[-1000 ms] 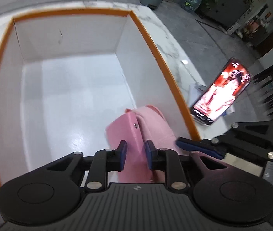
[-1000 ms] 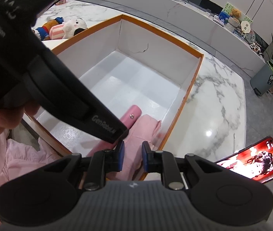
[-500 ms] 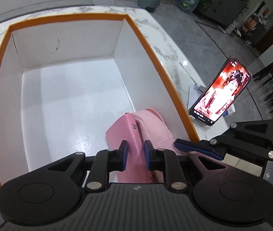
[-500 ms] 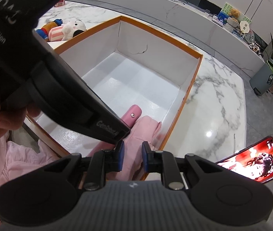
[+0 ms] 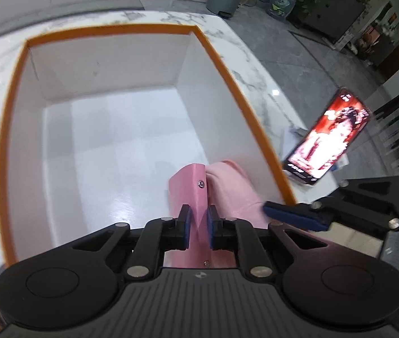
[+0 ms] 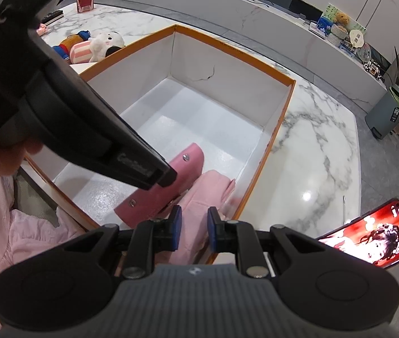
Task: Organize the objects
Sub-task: 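Lower the pink bag into the orange box and open the left tool, then move the left tool to the dark PHOTO CARD box and grasp it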
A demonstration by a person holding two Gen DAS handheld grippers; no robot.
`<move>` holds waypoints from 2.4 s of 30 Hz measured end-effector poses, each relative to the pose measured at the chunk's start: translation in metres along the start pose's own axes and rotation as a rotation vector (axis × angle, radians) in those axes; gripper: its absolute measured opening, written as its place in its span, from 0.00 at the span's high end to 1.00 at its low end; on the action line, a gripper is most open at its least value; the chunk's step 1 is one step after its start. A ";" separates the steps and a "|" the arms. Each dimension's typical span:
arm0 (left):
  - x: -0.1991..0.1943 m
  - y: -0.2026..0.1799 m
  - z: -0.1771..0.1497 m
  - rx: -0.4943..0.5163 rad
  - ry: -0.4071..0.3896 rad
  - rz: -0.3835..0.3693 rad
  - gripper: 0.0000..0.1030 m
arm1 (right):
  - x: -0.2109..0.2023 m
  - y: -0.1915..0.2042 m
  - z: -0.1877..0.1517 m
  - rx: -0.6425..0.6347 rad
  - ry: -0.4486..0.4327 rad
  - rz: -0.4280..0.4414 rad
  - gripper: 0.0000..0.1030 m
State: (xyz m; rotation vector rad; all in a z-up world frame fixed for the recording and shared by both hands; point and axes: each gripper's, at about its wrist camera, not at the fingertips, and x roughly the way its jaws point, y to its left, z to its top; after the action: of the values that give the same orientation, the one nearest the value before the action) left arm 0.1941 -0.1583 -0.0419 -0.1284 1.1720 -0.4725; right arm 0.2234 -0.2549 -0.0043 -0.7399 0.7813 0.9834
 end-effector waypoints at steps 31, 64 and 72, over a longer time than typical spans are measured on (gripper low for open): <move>-0.055 0.029 -0.015 -0.011 -0.140 -0.035 0.74 | -0.016 0.014 0.013 0.035 -0.074 0.009 0.69; -0.161 0.203 -0.118 -0.139 -0.088 0.284 0.49 | 0.032 0.188 0.113 -0.055 -0.048 0.486 0.69; -0.153 0.196 -0.110 -0.159 -0.097 0.164 0.52 | 0.048 0.190 0.113 -0.158 0.011 0.387 0.75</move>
State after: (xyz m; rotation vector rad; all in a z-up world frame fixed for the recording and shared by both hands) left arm 0.1044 0.0973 -0.0210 -0.1886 1.1141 -0.2261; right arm 0.0925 -0.0711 -0.0204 -0.7448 0.8827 1.4033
